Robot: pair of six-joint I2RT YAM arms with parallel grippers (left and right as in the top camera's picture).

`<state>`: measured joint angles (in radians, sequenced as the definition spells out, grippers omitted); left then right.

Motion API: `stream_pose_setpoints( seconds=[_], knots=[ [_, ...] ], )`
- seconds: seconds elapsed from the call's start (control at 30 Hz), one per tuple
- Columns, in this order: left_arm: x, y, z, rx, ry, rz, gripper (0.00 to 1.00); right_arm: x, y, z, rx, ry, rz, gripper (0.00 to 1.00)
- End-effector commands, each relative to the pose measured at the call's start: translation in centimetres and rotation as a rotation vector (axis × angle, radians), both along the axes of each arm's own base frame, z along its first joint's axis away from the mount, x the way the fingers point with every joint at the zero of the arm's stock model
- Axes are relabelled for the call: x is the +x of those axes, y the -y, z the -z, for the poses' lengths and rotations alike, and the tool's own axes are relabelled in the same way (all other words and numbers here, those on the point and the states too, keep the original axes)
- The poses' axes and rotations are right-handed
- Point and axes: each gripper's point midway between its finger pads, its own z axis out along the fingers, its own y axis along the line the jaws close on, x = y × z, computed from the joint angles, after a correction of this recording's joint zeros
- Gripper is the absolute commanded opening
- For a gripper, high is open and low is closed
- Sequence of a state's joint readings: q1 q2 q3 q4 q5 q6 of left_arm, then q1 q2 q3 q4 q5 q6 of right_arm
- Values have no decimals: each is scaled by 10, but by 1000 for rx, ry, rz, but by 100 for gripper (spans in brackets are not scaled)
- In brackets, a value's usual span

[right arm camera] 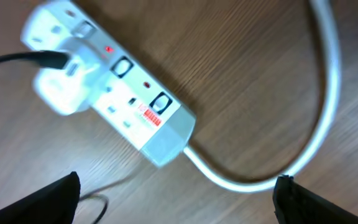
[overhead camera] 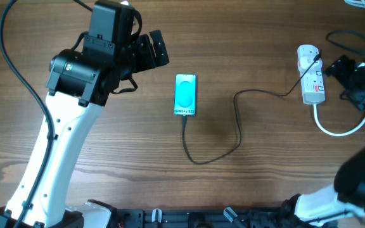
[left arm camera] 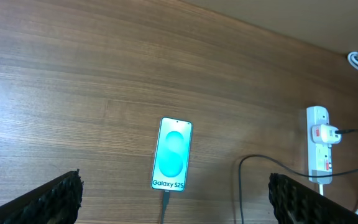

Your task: Plug charger to phone and switch on socket

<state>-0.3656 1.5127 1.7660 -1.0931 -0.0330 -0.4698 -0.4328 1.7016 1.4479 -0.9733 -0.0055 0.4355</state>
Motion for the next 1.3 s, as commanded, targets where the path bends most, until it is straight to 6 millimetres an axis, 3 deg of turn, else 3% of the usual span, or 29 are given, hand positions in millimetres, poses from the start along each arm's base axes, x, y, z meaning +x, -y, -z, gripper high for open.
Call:
stream_pose_setpoints(
  seconds=[0.0,0.1,0.2,0.4,0.53,0.63,0.73,0.97,1.27],
  knots=[
    [1,-3,2,4,-1,-19,100,-23,-10,-30,-46,63,14,100],
    [1,-3,2,4,-1,-19,100,-35,-35,-52,-70,154,-42,100],
    [1,-3,2,4,-1,-19,100,-48,-75,-67,-103,234,-167,100],
    [1,-3,2,4,-1,-19,100,-89,-149,-84,-106,375,-381,100],
    [1,-3,2,4,-1,-19,100,-116,-178,-92,-58,450,-467,100],
    [1,-3,2,5,-1,-19,100,-137,-189,-84,5,406,-503,100],
    [1,-3,2,5,-1,-19,100,-143,-192,-78,29,373,-512,100],
    [1,-3,2,4,-1,-19,100,-145,-192,-65,41,299,-516,100],
    [1,-3,2,4,-1,-19,100,-143,-192,-63,43,288,-517,100]
  ],
)
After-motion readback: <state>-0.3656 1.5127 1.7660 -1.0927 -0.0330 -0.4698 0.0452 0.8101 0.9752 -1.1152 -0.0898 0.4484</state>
